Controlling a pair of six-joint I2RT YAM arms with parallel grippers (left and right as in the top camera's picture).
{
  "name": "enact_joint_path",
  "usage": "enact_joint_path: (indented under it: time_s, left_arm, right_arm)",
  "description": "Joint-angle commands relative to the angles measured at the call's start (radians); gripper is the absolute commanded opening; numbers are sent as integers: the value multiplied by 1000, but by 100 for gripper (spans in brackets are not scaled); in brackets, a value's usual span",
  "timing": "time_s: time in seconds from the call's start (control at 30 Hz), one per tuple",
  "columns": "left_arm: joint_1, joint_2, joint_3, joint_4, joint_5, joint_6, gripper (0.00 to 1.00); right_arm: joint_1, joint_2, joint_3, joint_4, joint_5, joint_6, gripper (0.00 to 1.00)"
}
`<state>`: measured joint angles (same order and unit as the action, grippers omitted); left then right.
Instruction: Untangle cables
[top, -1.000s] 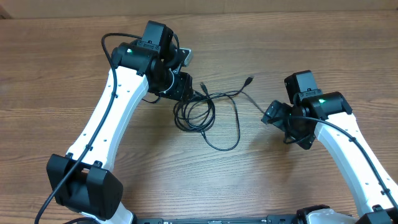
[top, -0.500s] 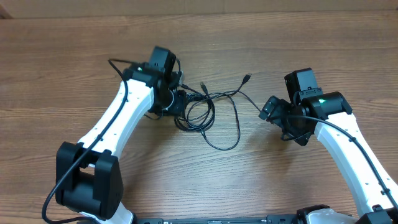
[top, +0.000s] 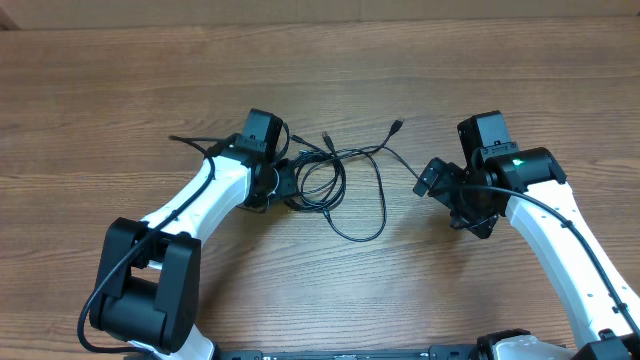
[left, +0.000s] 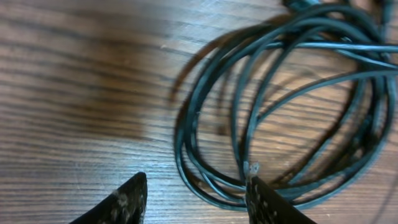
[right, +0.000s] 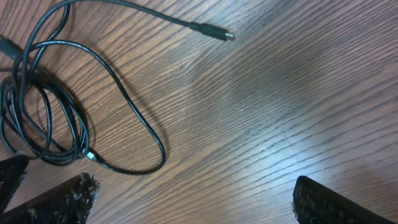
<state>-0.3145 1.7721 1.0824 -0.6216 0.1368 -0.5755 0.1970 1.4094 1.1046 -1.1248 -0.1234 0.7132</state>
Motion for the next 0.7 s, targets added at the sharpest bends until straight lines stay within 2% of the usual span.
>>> enact_joint_path:
  time_s: [0.0,0.13,0.3,0.47,0.67]
  left_arm:
    - [0,8,-31,26,-59,-88,47]
    - [0,8,-32,28,-59,-87,39]
    - [0,8,-32,32,-67,-92,39]
    - [0,8,-32,42,-101,-148,35]
    - [-1,8,-33,59,-100,-147,36]
  right_arm:
    - [-1,-5,7,-2,-13,-4,100]
    - [-1,-5,7,-4,-13,-4,100]
    - [-1,-5,7,-12,-14,-4,100]
    - [-1,-5,7,-25,-14,-4,100]
    - [-1,-5,7,-26,-14,-4,100]
